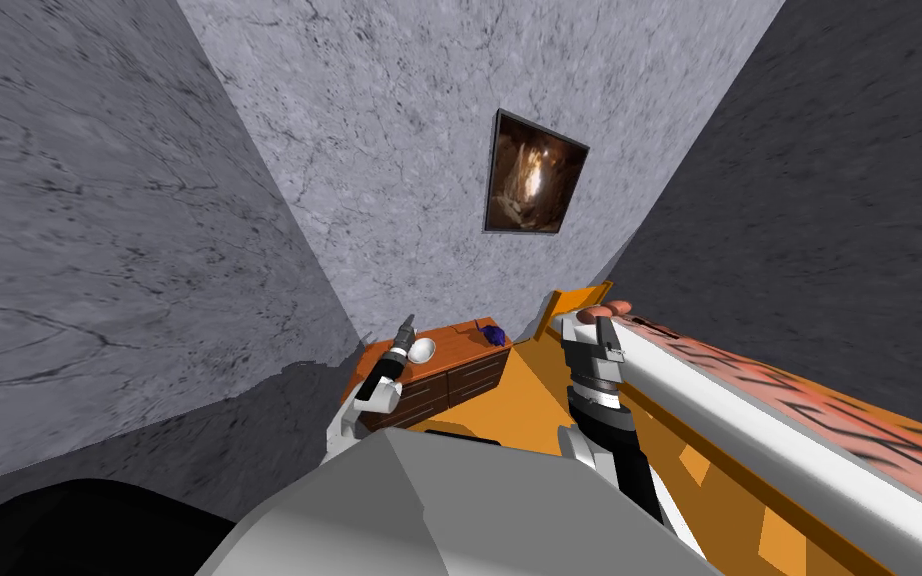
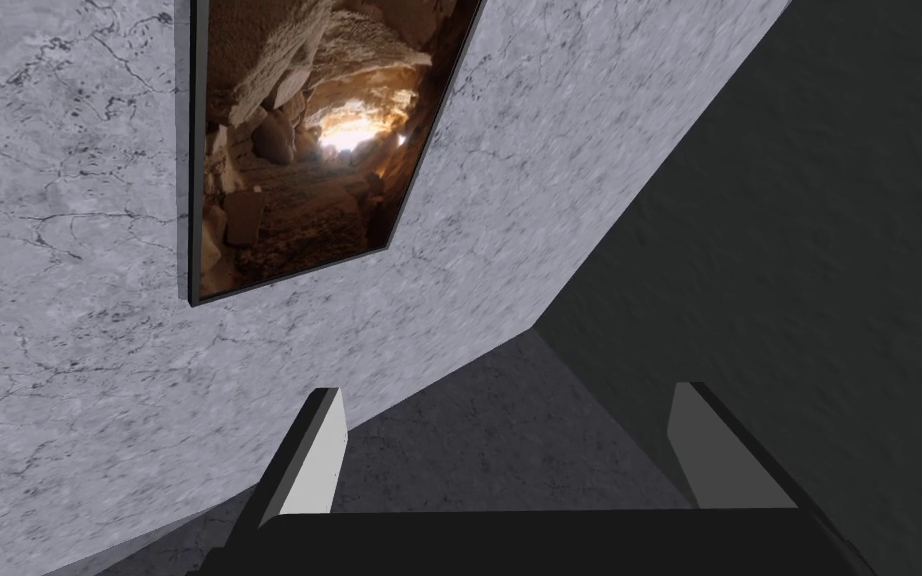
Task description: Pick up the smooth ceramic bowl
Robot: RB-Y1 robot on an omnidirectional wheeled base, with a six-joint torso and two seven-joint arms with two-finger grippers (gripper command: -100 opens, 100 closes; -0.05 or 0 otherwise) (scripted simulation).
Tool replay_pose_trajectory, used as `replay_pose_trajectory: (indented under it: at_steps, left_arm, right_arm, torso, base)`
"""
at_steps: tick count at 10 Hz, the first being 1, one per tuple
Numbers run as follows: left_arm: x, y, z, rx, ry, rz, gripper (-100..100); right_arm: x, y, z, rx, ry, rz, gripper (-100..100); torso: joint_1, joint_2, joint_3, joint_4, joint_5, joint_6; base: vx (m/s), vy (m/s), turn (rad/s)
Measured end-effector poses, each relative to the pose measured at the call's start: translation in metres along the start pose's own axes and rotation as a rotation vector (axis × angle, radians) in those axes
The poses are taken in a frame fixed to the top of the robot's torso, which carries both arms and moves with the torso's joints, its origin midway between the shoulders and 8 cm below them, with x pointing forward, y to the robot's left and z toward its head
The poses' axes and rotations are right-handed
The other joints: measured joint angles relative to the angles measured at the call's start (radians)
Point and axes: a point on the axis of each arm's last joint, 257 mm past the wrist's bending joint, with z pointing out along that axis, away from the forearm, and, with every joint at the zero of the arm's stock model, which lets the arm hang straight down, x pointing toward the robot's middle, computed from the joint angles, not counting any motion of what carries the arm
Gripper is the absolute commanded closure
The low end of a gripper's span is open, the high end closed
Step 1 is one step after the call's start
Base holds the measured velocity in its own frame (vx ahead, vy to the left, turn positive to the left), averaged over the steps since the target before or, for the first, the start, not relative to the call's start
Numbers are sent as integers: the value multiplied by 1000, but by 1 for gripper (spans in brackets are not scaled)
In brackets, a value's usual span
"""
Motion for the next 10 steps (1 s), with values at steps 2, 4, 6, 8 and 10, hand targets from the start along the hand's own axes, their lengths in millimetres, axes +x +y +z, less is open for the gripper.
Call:
replay_pose_trajectory:
  at_steps: [2, 4, 6, 8, 10]
  left_arm:
    - [0, 23, 7, -69, 8, -6, -100]
    - [2, 54, 12, -155, 15, -8, -100]
    - [1, 80, 9, -229, 18, -8, -100]
    - [-1, 109, 7, -308, 20, -5, -100]
    - [-5, 129, 2, -373, 20, 0, -100]
  right_arm:
    - [0, 0, 0, 0, 0, 0, 0]
    - [0, 0, 0, 0, 0, 0, 0]
    - [0, 0, 0, 0, 0, 0, 0]
    - [0, 0, 0, 0, 0, 0, 0]
    - [0, 0, 0, 0, 0, 0, 0]
  torso:
    - [0, 0, 0, 0, 0, 0]
    - [0, -1, -1, 0, 0, 0]
    - [0, -1, -1, 0, 0, 0]
    - [-1, -2, -1, 0, 0, 0]
    - [-1, -2, -1, 0, 0, 0]
  base:
    - [-18, 6, -50]
    - [-12, 5, -64]
    - [-6, -1, -66]
    - [1, -3, -44]
    - [6, -4, -41]
